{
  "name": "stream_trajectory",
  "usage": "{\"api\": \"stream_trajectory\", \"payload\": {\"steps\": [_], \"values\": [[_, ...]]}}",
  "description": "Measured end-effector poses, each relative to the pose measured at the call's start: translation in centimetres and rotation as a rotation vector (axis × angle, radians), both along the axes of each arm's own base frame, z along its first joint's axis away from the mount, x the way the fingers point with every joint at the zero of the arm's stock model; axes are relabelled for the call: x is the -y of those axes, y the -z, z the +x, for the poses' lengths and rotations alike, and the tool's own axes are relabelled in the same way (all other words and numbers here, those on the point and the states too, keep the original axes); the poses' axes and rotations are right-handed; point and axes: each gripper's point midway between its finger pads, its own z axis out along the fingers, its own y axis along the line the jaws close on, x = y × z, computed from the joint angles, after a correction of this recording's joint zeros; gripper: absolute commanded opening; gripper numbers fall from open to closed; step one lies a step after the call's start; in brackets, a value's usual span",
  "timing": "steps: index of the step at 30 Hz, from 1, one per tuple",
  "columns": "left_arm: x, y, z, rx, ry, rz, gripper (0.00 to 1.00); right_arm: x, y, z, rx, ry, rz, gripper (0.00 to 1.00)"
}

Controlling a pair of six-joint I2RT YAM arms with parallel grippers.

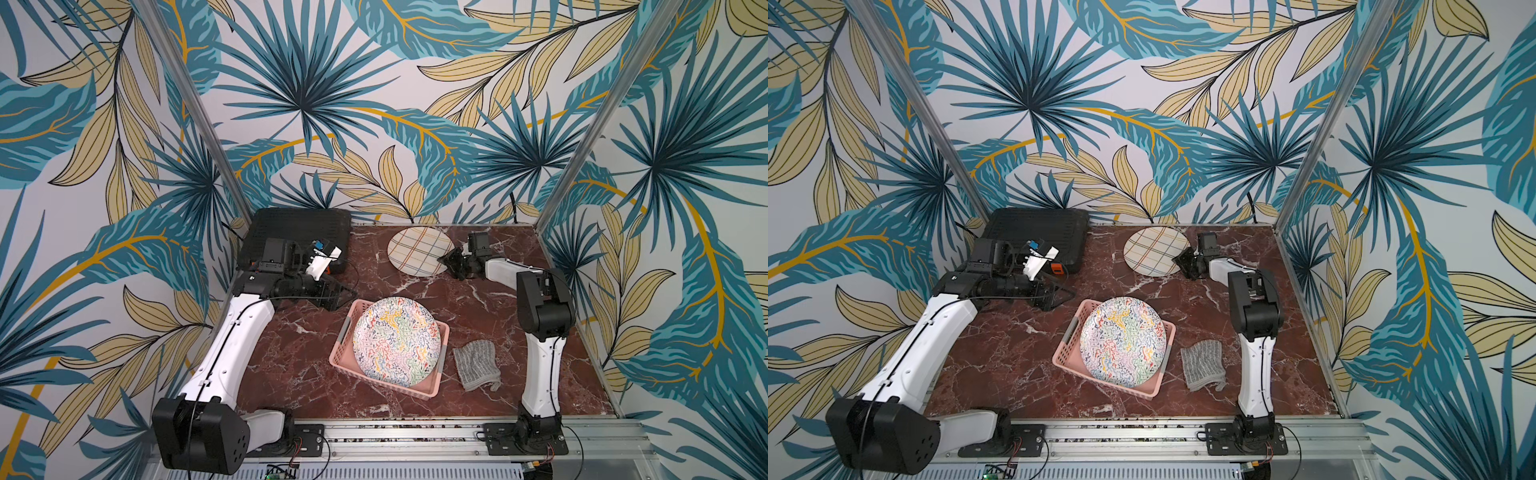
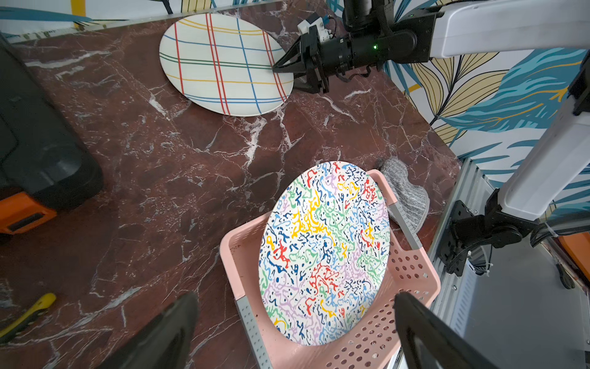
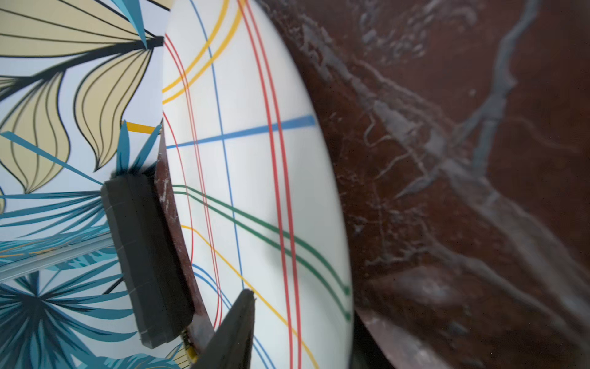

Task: Wipe the wet plate dry
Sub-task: Place the plate at the center of the board, then pick up the plate from the bin.

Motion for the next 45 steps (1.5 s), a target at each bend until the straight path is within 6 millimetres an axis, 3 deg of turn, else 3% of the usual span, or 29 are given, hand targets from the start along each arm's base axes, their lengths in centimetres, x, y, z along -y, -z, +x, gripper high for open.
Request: {"api": "stream_trajectory", "payload": {"steps": [6,11,14,17,21,24,27,31,37,45], "values": [[0.0,0.2,0.0,0.002,-0.004,-0.004,1.00,1.1,-0.4,-1.1,-0.022,-0.002,-0.089,0.70],[0.0,0.7,-0.2,-0.007,-0.007,-0.010,1.00,2.7,-0.8,-4.5,-0.092,0.007,-0.176,0.71],[0.0,0.8,-0.1,-0.004,-0.008,-0.009,1.00,3.2,-2.5,-7.6,-0.101,-0.006,-0.205,0.71],[0.0,1.1,0.0,-0.001,-0.012,-0.007,1.00,3.0,-5.8,-10.4,-0.050,-0.046,-0.217,0.70],[-0.1,1.5,0.1,-0.005,-0.019,0.001,1.00,-1.2,-11.8,-14.6,0.095,-0.229,-0.267,0.70],[-0.2,1.5,0.2,0.003,-0.022,0.004,1.00,-6.0,-13.2,-19.2,0.158,-0.424,-0.304,0.70],[-0.2,1.5,0.3,0.007,-0.023,0.006,1.00,-8.3,-11.8,-24.1,0.148,-0.582,-0.349,0.70],[-0.2,1.5,0.3,0.007,-0.023,0.005,1.00,-8.4,-9.4,-28.0,0.087,-0.687,-0.423,0.70],[-0.2,1.6,0.3,0.005,-0.023,0.005,1.00,-7.5,-8.1,-28.9,0.061,-0.715,-0.507,0.69],[-0.2,1.8,0.2,0.000,-0.022,0.004,1.00,-8.6,-5.7,-28.4,0.038,-0.767,-0.532,0.68]]}}
